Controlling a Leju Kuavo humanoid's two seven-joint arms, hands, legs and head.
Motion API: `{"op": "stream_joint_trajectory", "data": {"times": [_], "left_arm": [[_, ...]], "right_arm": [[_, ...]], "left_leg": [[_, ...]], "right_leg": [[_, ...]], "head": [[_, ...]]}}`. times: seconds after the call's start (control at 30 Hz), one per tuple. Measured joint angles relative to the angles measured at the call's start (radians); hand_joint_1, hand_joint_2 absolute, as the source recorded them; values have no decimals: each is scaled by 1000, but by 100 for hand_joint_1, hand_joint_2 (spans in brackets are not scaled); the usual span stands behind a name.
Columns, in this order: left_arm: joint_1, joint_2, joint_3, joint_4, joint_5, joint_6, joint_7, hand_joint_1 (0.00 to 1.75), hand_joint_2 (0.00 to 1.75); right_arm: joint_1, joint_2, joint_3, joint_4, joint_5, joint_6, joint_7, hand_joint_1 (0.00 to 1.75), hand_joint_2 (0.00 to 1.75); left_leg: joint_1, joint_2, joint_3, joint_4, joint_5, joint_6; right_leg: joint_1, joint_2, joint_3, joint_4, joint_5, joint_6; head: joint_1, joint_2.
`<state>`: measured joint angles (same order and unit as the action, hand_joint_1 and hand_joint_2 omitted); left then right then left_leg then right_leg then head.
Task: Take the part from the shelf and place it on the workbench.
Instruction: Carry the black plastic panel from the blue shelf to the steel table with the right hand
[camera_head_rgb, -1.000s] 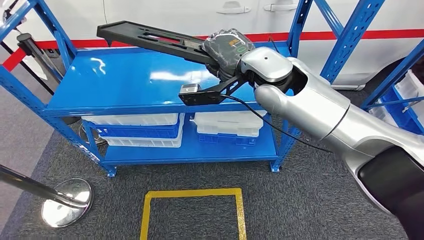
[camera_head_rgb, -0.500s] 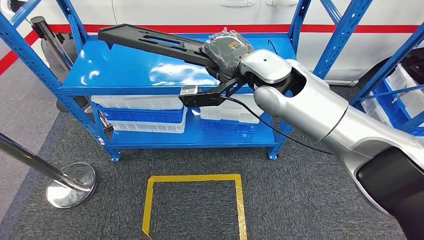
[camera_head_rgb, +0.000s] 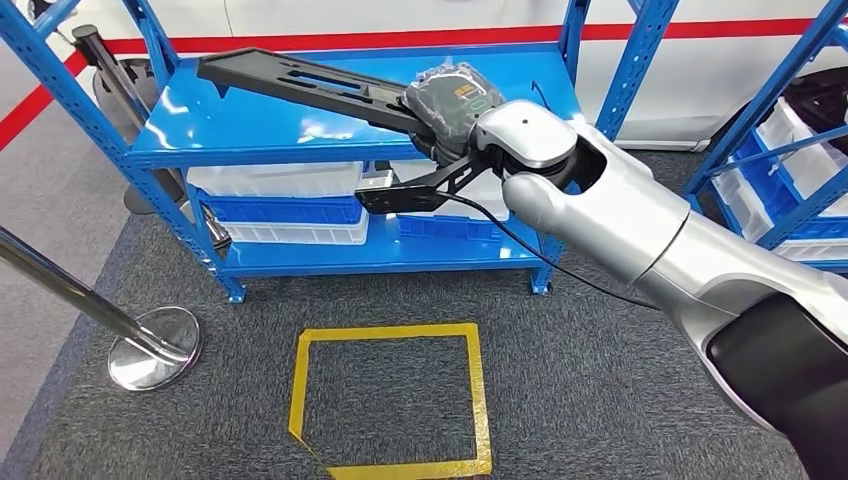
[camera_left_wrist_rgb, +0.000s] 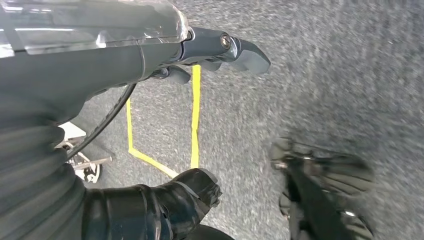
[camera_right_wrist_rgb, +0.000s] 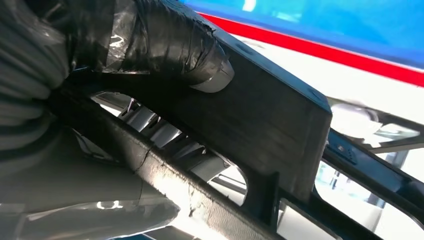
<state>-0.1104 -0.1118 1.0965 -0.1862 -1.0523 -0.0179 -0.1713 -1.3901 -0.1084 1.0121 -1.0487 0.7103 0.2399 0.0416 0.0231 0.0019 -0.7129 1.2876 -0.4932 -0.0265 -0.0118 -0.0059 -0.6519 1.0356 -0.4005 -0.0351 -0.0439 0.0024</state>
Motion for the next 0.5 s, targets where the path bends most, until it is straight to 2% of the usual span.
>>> {"op": "stream_joint_trajectory", "data": {"times": [0.03,0.07,0.1,0.13,0.17,0.23,0.27,0.3,0.33,0.37,0.4,0.43,0.47,0.5], "left_arm": [[-1,1,0,0,0,0,0,0,175],[-1,2,0,0,0,0,0,0,175],[-2,3,0,0,-1,0,1,0,175],[-3,3,0,0,-2,0,1,0,175],[-3,3,0,0,-2,0,2,0,175],[-3,3,0,0,-3,0,4,0,175],[-3,3,0,0,-3,0,4,0,175],[-3,3,0,0,-3,0,4,0,175],[-3,3,0,0,-4,0,5,0,175],[-2,3,0,0,-4,0,6,0,175],[-2,3,0,0,-4,1,7,0,175],[-2,4,0,0,-4,2,8,0,175],[-2,4,0,0,-4,3,10,0,175],[-2,4,0,0,-4,4,11,0,175]], "right_arm": [[0,2,0,0,0,0,0,175,175],[-1,3,0,1,0,-1,0,175,175],[-2,5,0,1,2,-3,1,175,175],[-2,6,0,1,5,-5,2,175,175],[-2,6,0,2,9,-8,4,175,175],[-1,6,0,4,16,-14,7,175,175],[0,4,0,6,19,-14,9,175,175],[1,3,0,8,21,-15,10,175,175],[2,2,0,9,23,-15,11,175,175],[2,2,0,10,25,-16,11,175,175],[2,2,0,11,28,-16,12,175,175],[2,2,0,12,31,-17,12,175,175],[3,2,0,13,33,-17,12,175,175],[3,2,0,14,35,-18,12,175,175]], "left_leg": [[3,0,47,-53,23,-1],[3,-1,102,-125,28,-1],[2,-3,150,-196,20,1],[0,-6,180,-245,8,5],[-3,-9,192,-272,-1,8],[-4,-8,182,-282,11,19],[-3,-6,175,-284,20,27],[-2,-4,167,-286,30,37],[-3,-3,157,-285,39,47],[-5,-4,144,-283,47,53],[-9,-7,130,-279,56,57],[-12,-11,115,-275,64,59],[-16,-17,101,-271,72,60],[-20,-23,88,-267,80,60]], "right_leg": [[-1,0,-10,1,9,4],[0,-1,-19,2,16,10],[1,-2,-25,2,24,15],[2,-3,-29,1,33,20],[3,-4,-33,-2,43,25],[2,-4,-39,-7,54,35],[2,-2,-46,3,37,39],[1,0,-57,33,3,42],[0,2,-72,84,-47,43],[0,2,-88,151,-98,43],[0,2,-102,220,-135,41],[1,3,-106,269,-151,38],[3,4,-96,290,-144,33],[6,7,-70,274,-121,25]], "head": [[0,0],[0,0],[0,0],[0,0],[1,0],[1,0],[1,0],[1,0],[2,0],[2,0],[2,0],[2,0],[2,0],[2,0]]}}
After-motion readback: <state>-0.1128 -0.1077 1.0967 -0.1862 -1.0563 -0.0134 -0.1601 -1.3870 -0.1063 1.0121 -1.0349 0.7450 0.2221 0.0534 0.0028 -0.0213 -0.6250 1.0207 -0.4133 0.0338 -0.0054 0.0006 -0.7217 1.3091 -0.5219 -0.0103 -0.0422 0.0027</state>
